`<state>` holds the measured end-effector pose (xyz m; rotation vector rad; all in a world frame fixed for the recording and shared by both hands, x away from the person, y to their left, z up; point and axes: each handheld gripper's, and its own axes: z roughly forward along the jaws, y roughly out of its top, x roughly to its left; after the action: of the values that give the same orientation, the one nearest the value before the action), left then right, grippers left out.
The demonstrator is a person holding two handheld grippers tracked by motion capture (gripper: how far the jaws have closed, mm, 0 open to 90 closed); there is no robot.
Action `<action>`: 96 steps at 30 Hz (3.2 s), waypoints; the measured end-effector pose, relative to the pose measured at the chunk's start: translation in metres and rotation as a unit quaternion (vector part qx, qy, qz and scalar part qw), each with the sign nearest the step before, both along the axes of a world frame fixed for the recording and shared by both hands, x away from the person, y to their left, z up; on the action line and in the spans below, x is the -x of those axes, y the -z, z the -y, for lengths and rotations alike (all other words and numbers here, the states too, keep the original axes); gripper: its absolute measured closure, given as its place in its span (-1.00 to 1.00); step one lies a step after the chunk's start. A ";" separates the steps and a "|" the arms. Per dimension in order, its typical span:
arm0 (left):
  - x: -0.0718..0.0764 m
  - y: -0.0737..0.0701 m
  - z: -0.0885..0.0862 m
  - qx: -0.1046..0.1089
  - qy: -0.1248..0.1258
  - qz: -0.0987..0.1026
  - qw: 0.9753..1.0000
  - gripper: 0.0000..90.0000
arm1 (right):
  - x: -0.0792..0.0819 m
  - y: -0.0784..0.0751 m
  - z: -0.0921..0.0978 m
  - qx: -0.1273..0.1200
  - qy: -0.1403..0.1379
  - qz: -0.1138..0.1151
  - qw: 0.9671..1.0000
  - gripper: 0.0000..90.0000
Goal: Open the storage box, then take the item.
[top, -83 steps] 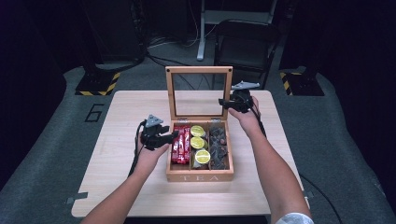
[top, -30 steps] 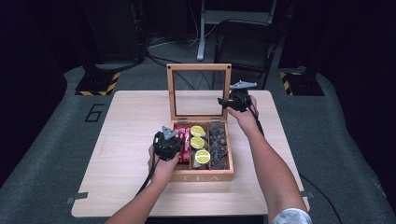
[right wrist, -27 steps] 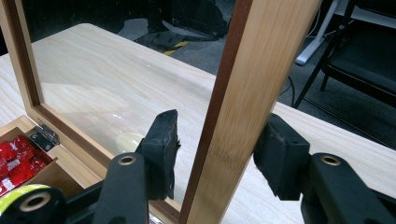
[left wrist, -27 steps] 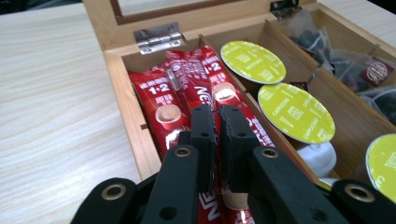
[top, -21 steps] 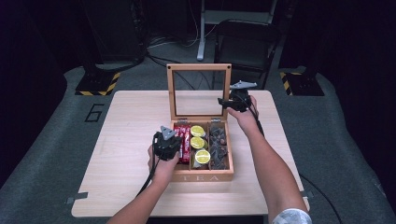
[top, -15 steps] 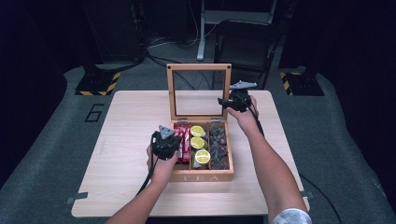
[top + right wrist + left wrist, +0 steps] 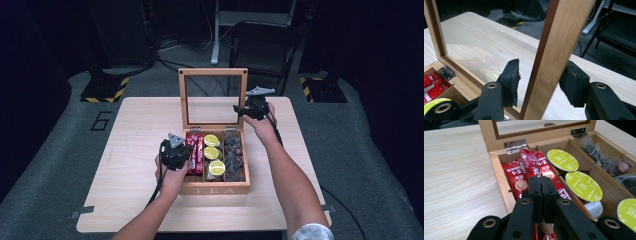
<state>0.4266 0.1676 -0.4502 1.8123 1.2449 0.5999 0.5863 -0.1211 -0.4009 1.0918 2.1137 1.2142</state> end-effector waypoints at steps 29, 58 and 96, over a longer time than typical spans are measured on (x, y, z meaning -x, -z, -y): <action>-0.003 -0.011 -0.090 -0.001 -0.068 0.008 0.998 0.96 | 0.000 0.000 0.000 0.001 0.000 -0.001 1.000 0.13; 0.008 0.040 -0.152 -0.023 -0.122 -0.024 0.992 0.95 | 0.001 -0.001 0.000 0.000 -0.001 -0.001 1.000 0.12; 0.001 0.033 -0.139 -0.021 -0.105 -0.031 0.994 0.11 | 0.002 -0.003 0.002 -0.015 -0.003 -0.010 1.000 0.10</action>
<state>0.4261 0.3070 -0.4827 1.7578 1.4880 0.6953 0.5841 -0.1227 -0.3975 1.1162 2.1225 1.2472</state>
